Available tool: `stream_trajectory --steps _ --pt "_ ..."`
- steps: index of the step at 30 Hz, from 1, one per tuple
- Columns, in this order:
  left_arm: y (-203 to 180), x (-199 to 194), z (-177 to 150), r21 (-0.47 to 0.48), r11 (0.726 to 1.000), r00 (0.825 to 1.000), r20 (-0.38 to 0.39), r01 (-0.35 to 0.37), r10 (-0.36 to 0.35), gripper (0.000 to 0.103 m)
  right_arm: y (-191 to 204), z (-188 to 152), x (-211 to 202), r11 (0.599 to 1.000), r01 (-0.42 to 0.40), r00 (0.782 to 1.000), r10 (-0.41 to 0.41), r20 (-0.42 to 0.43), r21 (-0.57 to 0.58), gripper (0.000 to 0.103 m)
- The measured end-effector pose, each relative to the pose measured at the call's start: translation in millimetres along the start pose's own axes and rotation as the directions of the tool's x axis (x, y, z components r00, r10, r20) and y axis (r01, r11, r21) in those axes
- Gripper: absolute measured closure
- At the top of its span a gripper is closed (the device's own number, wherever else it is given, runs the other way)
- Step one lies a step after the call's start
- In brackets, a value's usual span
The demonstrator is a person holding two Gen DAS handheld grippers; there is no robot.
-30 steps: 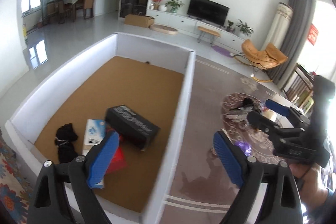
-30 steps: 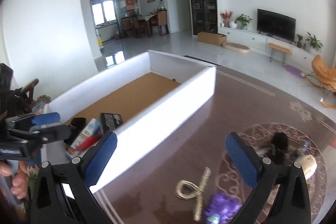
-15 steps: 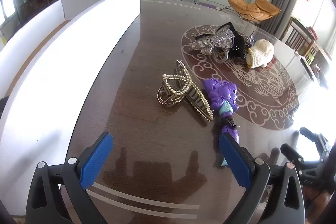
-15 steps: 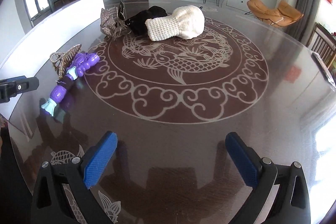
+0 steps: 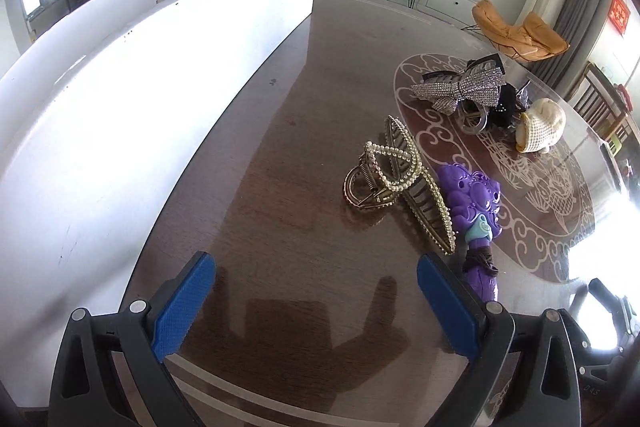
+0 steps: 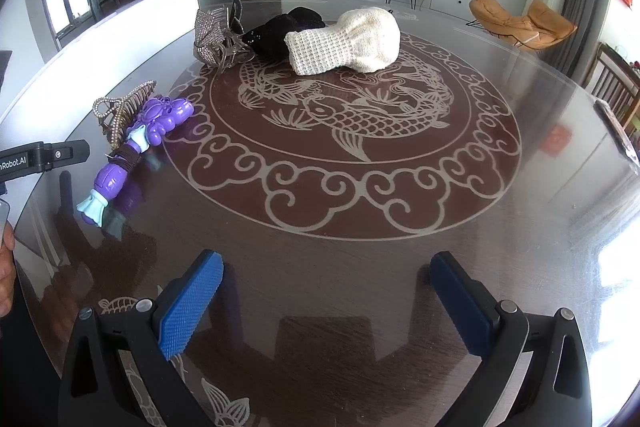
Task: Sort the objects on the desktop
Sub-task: 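Move the left gripper toward the gold pearl hair clip while the right gripper approaches the purple toy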
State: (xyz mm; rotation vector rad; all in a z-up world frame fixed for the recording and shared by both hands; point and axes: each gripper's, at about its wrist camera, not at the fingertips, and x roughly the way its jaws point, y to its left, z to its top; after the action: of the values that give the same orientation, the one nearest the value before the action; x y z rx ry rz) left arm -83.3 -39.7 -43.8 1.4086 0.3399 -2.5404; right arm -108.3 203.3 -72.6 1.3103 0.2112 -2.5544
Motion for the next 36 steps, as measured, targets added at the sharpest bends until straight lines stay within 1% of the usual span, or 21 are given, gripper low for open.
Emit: stream_trajectory --steps 5,22,36 --pt "2.3 5.7 -1.9 -0.013 1.0 0.999 -0.03 -0.019 0.018 0.0 0.3 0.5 0.1 1.0 0.002 1.0 -0.002 -0.001 -0.001 0.0" --pt "-5.6 6.5 -7.5 0.047 0.995 0.995 -0.041 -0.091 0.093 0.0 0.3 0.1 -0.5 1.0 0.002 1.0 -0.002 0.0 -0.001 0.0" --pt "-1.1 3.6 -8.1 0.027 0.997 0.997 -0.038 -0.073 0.074 0.0 0.5 -0.2 -0.3 1.0 0.002 1.0 -0.002 0.0 -0.001 0.0"
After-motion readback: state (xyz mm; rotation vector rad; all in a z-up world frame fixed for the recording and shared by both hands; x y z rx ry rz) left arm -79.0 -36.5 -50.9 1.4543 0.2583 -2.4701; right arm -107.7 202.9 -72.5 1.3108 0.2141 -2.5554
